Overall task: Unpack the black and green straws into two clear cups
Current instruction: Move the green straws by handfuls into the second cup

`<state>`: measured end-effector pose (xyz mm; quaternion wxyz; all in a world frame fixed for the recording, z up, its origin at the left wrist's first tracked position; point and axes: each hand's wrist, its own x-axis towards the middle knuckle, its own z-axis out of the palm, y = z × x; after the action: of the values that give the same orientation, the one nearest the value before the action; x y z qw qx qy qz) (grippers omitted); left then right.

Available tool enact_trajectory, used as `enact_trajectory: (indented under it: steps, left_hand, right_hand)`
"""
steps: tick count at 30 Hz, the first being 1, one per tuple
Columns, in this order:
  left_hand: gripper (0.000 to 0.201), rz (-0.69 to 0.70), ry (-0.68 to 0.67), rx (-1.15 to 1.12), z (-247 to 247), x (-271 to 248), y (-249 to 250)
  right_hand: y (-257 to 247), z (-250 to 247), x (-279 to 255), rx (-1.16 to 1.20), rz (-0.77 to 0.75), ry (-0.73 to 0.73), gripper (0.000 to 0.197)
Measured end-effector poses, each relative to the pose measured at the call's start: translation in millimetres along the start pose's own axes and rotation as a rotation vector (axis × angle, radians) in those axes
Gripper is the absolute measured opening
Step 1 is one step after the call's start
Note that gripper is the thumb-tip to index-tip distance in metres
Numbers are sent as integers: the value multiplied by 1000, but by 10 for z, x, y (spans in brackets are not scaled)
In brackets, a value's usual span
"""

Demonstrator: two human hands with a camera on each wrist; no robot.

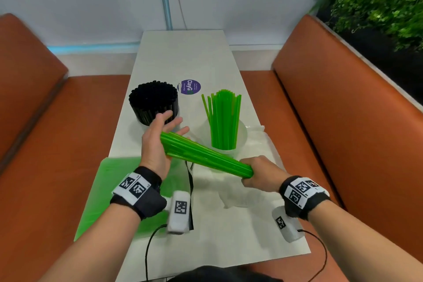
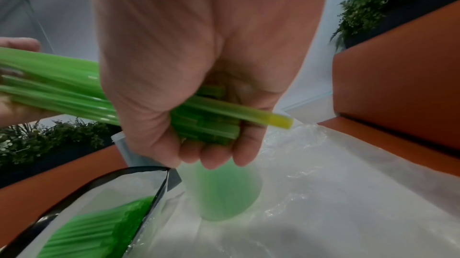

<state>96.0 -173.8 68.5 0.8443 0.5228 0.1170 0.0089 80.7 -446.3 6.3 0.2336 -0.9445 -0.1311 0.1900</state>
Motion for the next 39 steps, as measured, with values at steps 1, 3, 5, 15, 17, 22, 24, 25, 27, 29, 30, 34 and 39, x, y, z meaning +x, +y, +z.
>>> enact_trajectory:
  steps: [1,3,5,15,17,22,24,25,27,29,30,34,39]
  left_hand:
    - [46,3,5,4,5,8,19]
    - [38,27,20,22,22,25,51]
    - [34,52,33,67,12,41,68]
    - [49,62,-36,420,-62,25,11]
    - [57,63,-28,398,-113,40,84]
    - [55,92,-96,578,-38,26,129]
    - [51,92,-169,701,62,-21,76]
    - [51,99,-195,680,104,-41,55]
    - [51,104,-178,496,142,-57,57]
    - [48,74,-105,266,122,-26,110]
    - [45,71,-86,221,103,-8,129]
    - [28,92,-185,384,144,-37,78]
    - [49,66,-506,566,296,-155,-149]
  right_hand:
    - [-25,-14,4,-12,4,2,9]
    - [-68,-56,16,-31,13,18,9]
    - [-96,-103,31,-61,14,23,9]
    - [-360,-208,162,-176,-27,41,19]
    - [-381,-217,163,-180,-36,37,18]
    - [-530,-242,240,-209,-89,71,9]
    - [-650,-218,292,-175,-135,90,10]
    - [-712,-201,311,-156,-159,93,10]
    - [-794,-195,336,-111,-185,103,10]
    - [-823,-272,337,34,-136,130,13]
    - [-830,-335,331,179,-94,155,14]
    - [-957,-612,310,923,-110,277,10]
    - [-1245,-736,393,1528,-205,348,15]
